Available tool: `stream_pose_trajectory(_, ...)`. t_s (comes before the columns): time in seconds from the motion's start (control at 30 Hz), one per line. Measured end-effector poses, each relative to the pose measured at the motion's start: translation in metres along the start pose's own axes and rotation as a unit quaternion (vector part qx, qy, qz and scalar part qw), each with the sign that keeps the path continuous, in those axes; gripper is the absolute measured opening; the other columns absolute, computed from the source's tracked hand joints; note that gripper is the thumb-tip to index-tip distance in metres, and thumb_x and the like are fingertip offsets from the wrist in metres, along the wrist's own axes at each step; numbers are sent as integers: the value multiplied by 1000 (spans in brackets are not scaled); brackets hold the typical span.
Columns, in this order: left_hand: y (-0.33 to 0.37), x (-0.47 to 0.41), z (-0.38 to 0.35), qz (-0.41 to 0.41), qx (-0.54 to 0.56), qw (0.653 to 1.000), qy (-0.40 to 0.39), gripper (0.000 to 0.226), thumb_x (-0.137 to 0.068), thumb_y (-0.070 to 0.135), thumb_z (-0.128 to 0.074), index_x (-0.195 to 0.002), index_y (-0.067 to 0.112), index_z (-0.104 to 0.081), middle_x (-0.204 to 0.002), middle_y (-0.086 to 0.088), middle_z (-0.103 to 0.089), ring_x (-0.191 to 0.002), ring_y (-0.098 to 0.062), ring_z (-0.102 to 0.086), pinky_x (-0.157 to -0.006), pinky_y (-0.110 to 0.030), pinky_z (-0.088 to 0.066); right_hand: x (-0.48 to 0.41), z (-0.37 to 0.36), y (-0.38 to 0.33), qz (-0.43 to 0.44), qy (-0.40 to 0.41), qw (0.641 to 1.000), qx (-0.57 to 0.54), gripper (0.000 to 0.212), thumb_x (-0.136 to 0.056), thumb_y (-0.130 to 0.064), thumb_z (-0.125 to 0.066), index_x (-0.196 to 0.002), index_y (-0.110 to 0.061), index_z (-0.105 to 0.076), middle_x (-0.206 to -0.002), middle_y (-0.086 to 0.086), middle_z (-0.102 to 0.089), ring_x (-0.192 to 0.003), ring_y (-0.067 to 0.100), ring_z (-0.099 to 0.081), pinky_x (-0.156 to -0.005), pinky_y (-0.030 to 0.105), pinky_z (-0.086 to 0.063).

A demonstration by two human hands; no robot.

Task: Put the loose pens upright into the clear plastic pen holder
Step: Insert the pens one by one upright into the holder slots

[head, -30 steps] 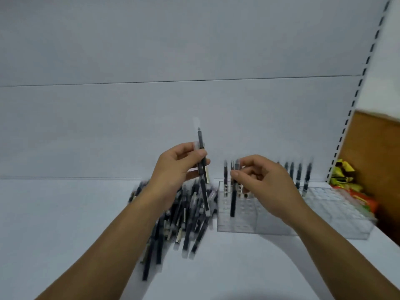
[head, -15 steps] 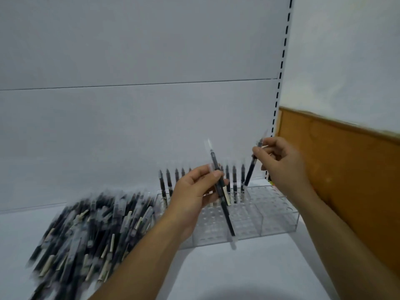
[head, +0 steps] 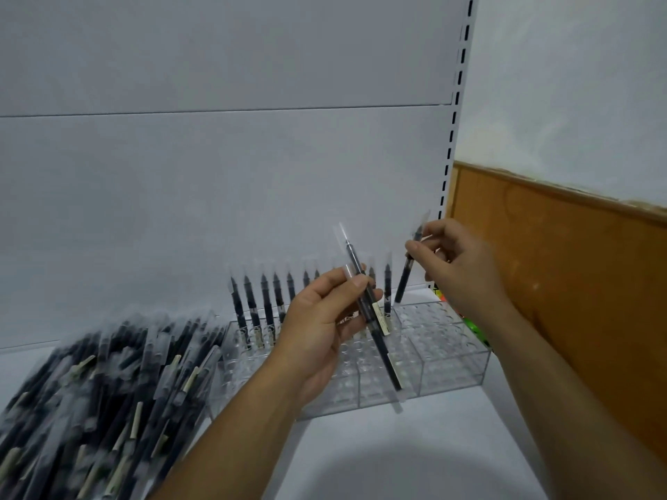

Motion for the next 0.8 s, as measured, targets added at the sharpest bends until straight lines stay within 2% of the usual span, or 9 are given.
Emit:
stream_pose_trajectory(0.17,-2,-2,2,-9,-14,1000,-14,20,-84,16,-68,-102,10,-69,-89,-5,-74,-89,-15,-71,-70,-26,-58,7,5,-4,23,8,999,20,16,-88,-27,-71,-101,-23,-61,-79,-10,-66,-56,10,-52,-58,27,-51)
stream_pose_trajectory(0.23,-2,-2,3,-12,-10,1000,-18,20,-82,17,-68,-101,10,-70,-90,-5,-74,-89,-15,-71,-70,-26,-58,9,0,-2,16,-22,998,54,16,-88,-28,-72,-99,-23,-62,-78,-10,-66,-60,13,-57,-61,31,-53)
stream_pose_trajectory(0.37,-3,-1,2,-9,-3,1000,-26,20,-85,14,-67,-104,8,-69,-89,-5,-74,-89,-15,-72,-69,-24,-56,14,-20,13,-48,-143,980,129,15,-86,-30,-73,-93,-22,-62,-77,-10,-67,-70,11,-63,-73,42,-57)
stream_pose_trajectory(0.6,-3,1,0,-4,-22,999,-31,20,-86,13,-67,-106,7,-67,-89,-3,-75,-89,-15,-73,-64,-20,-55,14,-23,16,-65,-138,984,91,15,-84,-24,-75,-91,-23,-63,-79,-5,-72,-73,9,-69,-77,40,-59)
stream_pose_trajectory(0.7,-4,2,-1,5,-41,999,-29,21,-86,14,-68,-107,8,-67,-89,-2,-75,-88,-15,-73,-63,-18,-54,15,-24,16,-70,-137,985,82,15,-82,-27,-76,-88,-28,-62,-79,-7,-72,-71,7,-68,-75,36,-59)
stream_pose_trajectory(0.8,-6,2,-2,14,-74,997,-33,18,-87,15,-68,-105,10,-69,-87,-2,-75,-86,-13,-72,-67,-21,-55,16,-14,18,-82,-152,979,105,24,-80,-36,-77,-99,-33,-62,-88,-17,-68,-78,5,-64,-66,19,-54)
Point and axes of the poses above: each hand's wrist, its own x-axis away from the middle knuckle, its own z-axis out of the back of the hand, y = z × x, the point moved 7 cm from there along -x, towards the middle knuckle
